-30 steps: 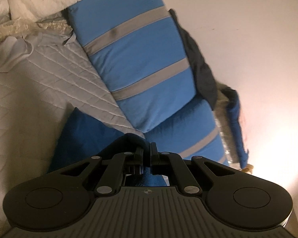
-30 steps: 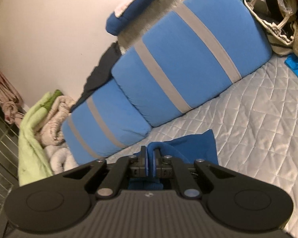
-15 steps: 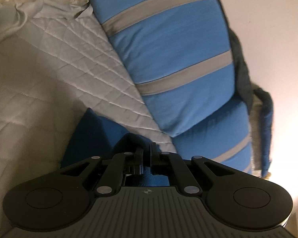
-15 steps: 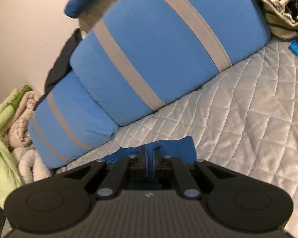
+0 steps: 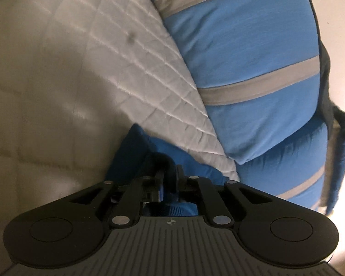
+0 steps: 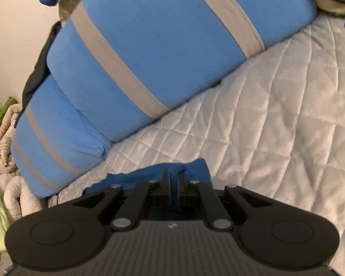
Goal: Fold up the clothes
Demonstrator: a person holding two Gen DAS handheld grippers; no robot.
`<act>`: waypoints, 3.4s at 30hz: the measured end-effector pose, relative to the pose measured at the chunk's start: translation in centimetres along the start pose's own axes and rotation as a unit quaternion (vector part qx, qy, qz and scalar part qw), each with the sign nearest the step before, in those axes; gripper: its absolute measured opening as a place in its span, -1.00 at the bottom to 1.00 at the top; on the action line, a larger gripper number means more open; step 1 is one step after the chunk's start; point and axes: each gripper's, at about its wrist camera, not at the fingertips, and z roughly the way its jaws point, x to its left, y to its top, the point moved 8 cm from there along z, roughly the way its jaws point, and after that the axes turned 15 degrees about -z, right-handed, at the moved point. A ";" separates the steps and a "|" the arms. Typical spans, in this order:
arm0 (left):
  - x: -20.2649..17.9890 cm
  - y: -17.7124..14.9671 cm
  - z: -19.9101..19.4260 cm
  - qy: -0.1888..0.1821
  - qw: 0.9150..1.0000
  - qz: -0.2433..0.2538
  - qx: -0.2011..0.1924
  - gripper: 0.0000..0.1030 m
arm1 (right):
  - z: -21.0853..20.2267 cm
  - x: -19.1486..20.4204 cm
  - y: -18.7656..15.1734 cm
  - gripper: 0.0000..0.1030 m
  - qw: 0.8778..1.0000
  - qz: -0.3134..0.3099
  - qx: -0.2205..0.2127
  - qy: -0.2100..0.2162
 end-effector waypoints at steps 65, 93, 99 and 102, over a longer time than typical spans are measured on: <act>-0.4 -6.7 -10.5 0.144 0.945 0.292 0.002 0.28 | -11.0 1.2 -2.7 0.99 0.994 -0.098 0.031 -0.038; 2.6 -11.0 -16.0 0.174 0.924 0.340 0.025 -0.54 | -14.1 1.2 -11.6 0.18 0.983 -0.141 0.122 -0.005; 0.1 -11.9 -18.8 0.140 0.921 0.361 -0.043 0.19 | -15.3 0.1 -11.4 0.69 0.990 -0.073 0.116 0.015; -1.3 -13.0 -20.2 0.115 0.922 0.363 -0.068 0.31 | -15.1 -0.3 -12.2 0.69 0.990 -0.041 0.126 0.038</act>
